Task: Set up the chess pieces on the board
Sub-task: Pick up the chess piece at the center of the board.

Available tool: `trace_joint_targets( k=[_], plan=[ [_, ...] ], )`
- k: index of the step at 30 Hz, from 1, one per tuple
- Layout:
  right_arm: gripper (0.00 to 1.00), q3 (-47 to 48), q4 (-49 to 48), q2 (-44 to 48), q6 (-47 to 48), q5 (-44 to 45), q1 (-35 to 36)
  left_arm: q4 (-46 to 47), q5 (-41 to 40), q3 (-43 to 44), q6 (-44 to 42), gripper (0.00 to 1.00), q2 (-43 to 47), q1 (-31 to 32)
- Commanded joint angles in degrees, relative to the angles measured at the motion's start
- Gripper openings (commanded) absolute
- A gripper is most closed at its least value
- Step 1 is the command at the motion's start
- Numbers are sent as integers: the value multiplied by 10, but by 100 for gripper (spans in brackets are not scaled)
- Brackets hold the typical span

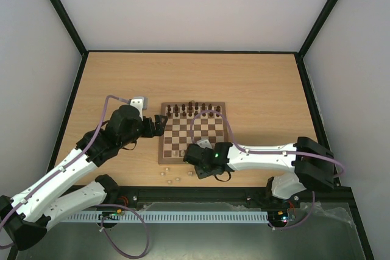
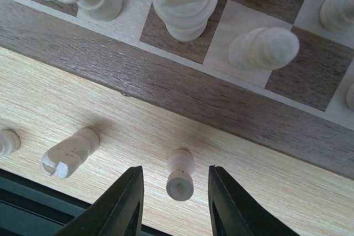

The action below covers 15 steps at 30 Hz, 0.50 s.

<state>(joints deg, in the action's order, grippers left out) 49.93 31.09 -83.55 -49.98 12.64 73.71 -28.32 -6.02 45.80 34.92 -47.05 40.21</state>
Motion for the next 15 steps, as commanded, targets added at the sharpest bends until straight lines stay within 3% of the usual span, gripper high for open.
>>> trace_joint_targets(
  k=[1, 15],
  plan=[
    [32, -17, -3, -14, 9, -12, -7, -10, -3, -7, -3, 99, 4, -3],
    [22, -28, -12, -30, 13, -27, -11, -11, -5, -6, -2, 99, 5, -3]
  ],
)
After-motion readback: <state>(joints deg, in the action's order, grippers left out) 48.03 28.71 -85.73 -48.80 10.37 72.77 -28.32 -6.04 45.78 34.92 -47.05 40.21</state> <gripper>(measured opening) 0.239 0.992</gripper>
